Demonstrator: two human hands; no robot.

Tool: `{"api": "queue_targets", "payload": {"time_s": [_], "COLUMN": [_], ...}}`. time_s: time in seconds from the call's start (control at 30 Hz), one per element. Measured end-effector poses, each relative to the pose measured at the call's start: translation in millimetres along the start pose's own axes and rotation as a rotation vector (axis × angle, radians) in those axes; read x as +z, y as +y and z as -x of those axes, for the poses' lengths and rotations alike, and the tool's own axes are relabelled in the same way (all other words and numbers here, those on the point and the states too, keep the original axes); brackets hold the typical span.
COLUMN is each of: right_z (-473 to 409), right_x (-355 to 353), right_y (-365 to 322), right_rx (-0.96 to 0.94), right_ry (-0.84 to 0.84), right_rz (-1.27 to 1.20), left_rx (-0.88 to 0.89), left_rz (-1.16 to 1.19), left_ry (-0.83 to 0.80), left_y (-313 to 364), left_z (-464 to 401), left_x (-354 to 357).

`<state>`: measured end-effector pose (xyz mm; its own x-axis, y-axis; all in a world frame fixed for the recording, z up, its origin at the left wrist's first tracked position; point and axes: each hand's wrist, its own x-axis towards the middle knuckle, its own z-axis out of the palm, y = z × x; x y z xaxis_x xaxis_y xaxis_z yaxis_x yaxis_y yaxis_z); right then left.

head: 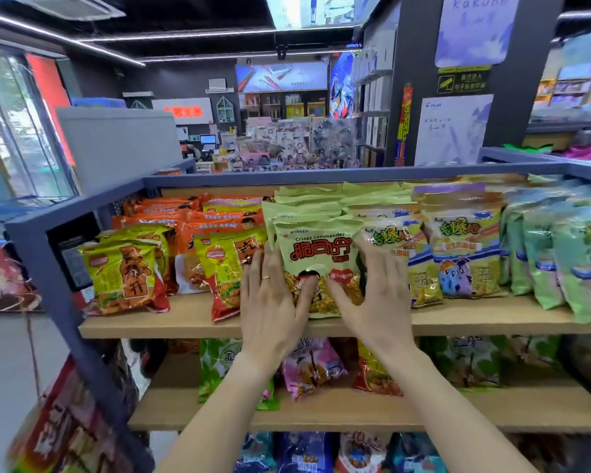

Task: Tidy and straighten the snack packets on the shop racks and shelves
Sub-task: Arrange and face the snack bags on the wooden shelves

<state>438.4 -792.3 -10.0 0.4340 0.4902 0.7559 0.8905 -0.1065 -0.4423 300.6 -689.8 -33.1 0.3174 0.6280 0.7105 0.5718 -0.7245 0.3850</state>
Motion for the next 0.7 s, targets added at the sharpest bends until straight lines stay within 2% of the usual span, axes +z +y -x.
{"api": "queue_targets", "payload": {"time_s": [0.17,0.23,0.33,0.7], "right_z": [21.1,25.5,20.6,33.5], "right_x": [-14.8,-13.4,-6.0,-8.4], "right_y": [18.8,31.6,44.7,51.8], "right_rx": [0.046,0.087,0.105,0.062], "right_ry": [0.033,0.014,-0.02,0.07], "right_rz": [0.231,0.295,0.273,0.173], "left_rx": [0.061,0.09,0.103,0.14], "left_rz": [0.019,-0.057,-0.164,-0.182], "left_ry": [0.009,0.001,0.013,-0.012], "left_y": [-1.9,-1.7,0.7,-2.9], "left_z": [-0.8,-1.1,-1.8,1.5], "left_x": [-1.3,-0.7,-0.2,3.2]}}
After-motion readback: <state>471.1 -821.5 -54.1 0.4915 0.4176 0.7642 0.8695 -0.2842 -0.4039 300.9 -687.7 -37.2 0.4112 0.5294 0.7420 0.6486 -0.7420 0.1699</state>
